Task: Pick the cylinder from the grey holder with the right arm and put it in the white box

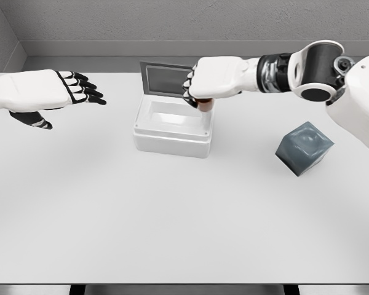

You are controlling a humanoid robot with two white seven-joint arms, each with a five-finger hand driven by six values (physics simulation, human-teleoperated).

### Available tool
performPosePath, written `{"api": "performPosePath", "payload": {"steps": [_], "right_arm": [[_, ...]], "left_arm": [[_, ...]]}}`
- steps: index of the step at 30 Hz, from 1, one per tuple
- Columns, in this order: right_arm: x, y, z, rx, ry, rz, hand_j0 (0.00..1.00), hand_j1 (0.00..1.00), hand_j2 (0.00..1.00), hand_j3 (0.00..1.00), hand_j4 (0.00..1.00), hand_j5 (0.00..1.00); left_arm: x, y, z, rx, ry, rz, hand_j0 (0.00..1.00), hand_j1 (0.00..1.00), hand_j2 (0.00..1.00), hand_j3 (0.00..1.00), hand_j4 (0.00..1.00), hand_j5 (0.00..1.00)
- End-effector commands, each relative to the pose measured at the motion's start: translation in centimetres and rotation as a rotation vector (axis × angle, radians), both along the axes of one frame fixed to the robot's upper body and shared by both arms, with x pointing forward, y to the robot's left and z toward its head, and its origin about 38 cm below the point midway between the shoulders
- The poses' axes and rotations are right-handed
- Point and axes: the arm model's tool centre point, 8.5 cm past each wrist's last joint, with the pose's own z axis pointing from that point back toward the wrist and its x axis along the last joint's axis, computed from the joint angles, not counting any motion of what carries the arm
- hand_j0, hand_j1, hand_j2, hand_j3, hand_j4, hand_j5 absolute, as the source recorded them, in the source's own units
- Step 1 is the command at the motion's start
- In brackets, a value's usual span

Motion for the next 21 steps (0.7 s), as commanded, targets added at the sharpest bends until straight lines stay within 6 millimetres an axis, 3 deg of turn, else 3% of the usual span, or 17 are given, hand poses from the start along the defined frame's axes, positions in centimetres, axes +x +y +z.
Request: {"api": "performPosePath", "payload": {"steps": [1,3,4,6,7,15,18,21], "right_arm": [[0.3,0.2,-0.2,0.005,0.009,-0.006,0.44,0.44,0.44,0.44,0.44,0.44],[0.3,0.3,-0.1,0.005,0.006,-0.005,0.47,0.47,0.47,0.47,0.47,0.47],[0.3,0.4,-0.1,0.004,0.005,-0.005,0.56,0.56,0.56,0.56,0.56,0.56],[0.3,0.7,-0.1,0.003,0.000,-0.002,0.92,0.92,0.92,0.92,0.92,0.92],[0.3,0.6,-0.1,0.005,0.000,-0.002,0.99,0.99,0.99,0.99,0.99,0.99],[-0.5,1.4,1.1,0.030,-0.025,0.033,0.99,0.99,0.99,0.99,0.99,0.99],[-2.0,-1.3,3.8,0.065,-0.088,0.030,0.99,0.99,0.99,0.99,0.99,0.99],[-5.0,-6.9,5.4,0.139,-0.069,0.000,0.99,0.99,0.99,0.99,0.99,0.99]], "left_arm": [[0.0,0.1,0.1,-0.004,0.001,0.003,1.00,1.00,1.00,1.00,1.00,1.00],[0.0,0.0,0.1,-0.004,0.001,0.002,1.00,1.00,1.00,1.00,1.00,1.00],[0.0,0.0,0.2,-0.004,-0.001,0.000,1.00,1.00,1.00,1.00,1.00,1.00],[0.0,0.0,0.1,-0.004,0.000,0.001,1.00,1.00,1.00,1.00,1.00,1.00],[0.0,0.0,0.1,-0.004,0.000,0.001,1.00,1.00,1.00,1.00,1.00,1.00],[-0.2,-0.4,0.2,-0.013,0.002,-0.012,1.00,1.00,1.00,1.00,1.00,1.00],[-0.2,-0.3,0.2,-0.012,0.001,-0.009,1.00,1.00,1.00,1.00,1.00,1.00],[0.1,-0.5,1.0,-0.015,-0.018,-0.013,1.00,1.00,1.00,1.00,1.00,1.00]]}}
